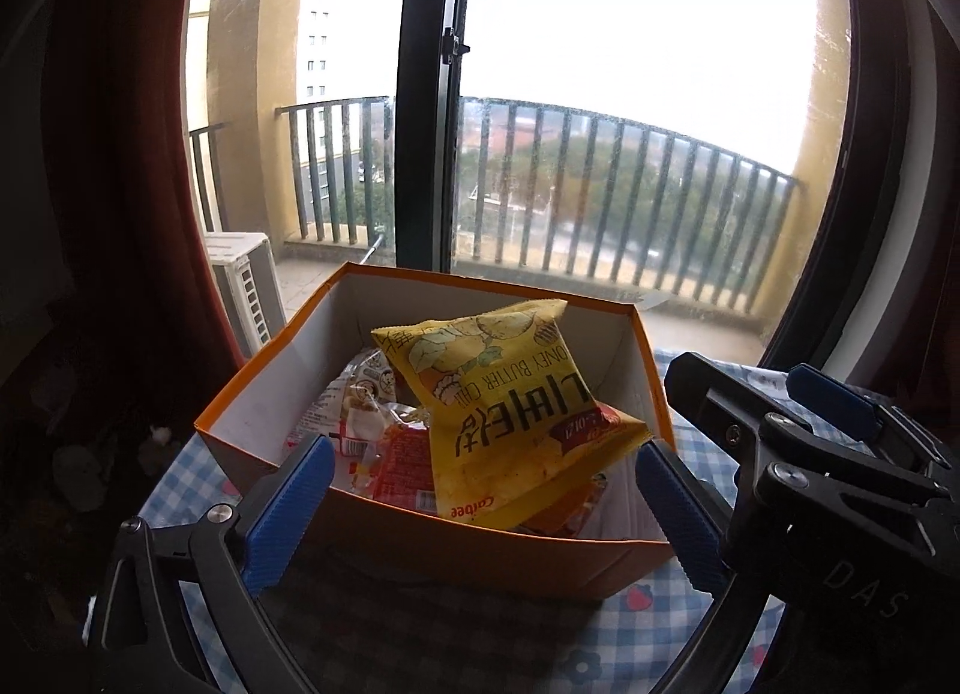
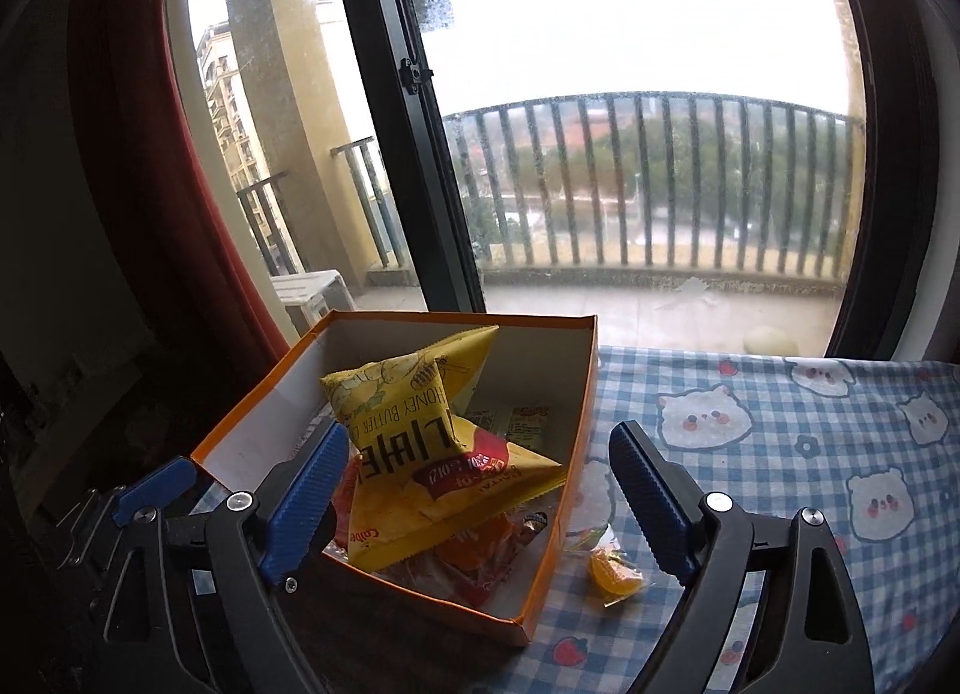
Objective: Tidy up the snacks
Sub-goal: 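Withdraw both tools from the box toward the small yellow candy, then grasp the small yellow candy packet with the left tool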
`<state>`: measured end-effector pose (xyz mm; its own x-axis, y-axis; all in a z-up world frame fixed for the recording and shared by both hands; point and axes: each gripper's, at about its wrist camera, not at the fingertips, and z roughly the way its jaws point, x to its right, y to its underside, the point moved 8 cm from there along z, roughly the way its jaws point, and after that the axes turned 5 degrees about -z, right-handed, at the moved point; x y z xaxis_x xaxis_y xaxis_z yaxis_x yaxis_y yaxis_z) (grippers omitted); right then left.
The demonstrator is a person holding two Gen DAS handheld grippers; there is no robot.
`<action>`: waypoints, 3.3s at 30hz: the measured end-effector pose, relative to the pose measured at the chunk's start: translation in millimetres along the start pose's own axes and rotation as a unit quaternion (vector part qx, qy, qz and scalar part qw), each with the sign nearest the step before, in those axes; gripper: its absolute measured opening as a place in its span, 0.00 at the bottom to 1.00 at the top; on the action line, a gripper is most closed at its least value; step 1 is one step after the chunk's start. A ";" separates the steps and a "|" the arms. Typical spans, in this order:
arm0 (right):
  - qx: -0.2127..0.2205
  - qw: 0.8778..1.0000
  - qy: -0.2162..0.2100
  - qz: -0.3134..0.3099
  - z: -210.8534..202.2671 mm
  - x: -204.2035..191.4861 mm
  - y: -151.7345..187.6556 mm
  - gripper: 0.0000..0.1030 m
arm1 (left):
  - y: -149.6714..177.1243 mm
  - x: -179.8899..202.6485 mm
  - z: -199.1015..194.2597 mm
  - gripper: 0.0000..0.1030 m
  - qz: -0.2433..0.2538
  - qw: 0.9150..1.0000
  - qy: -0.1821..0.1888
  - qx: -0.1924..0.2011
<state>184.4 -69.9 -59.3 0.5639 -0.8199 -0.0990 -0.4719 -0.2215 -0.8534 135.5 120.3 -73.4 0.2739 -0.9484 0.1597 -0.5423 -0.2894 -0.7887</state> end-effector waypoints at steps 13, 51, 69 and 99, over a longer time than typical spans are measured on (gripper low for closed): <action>0.029 0.999 0.028 -0.019 -68.7 24.4 21.1 0.98 | 23.4 53.1 -46.8 0.99 0.026 0.999 0.032 0.024; -0.038 0.992 0.097 0.069 -57.5 188.3 163.7 0.99 | 166.0 182.5 39.8 0.93 0.029 0.992 0.059 -0.107; -0.042 0.993 0.105 0.039 -5.9 210.9 105.4 0.99 | 110.7 194.8 94.5 0.93 0.015 0.995 -0.030 -0.095; -0.102 0.988 0.103 0.047 80.5 239.4 115.0 0.99 | 124.2 177.6 178.3 0.88 -0.042 0.983 -0.126 -0.124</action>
<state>319.7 -249.2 -222.3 0.3707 -0.9275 -0.0487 -0.6543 -0.2237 -0.7224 258.4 -61.0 -248.8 0.4975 -0.8664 0.0420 -0.6778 -0.4185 -0.6046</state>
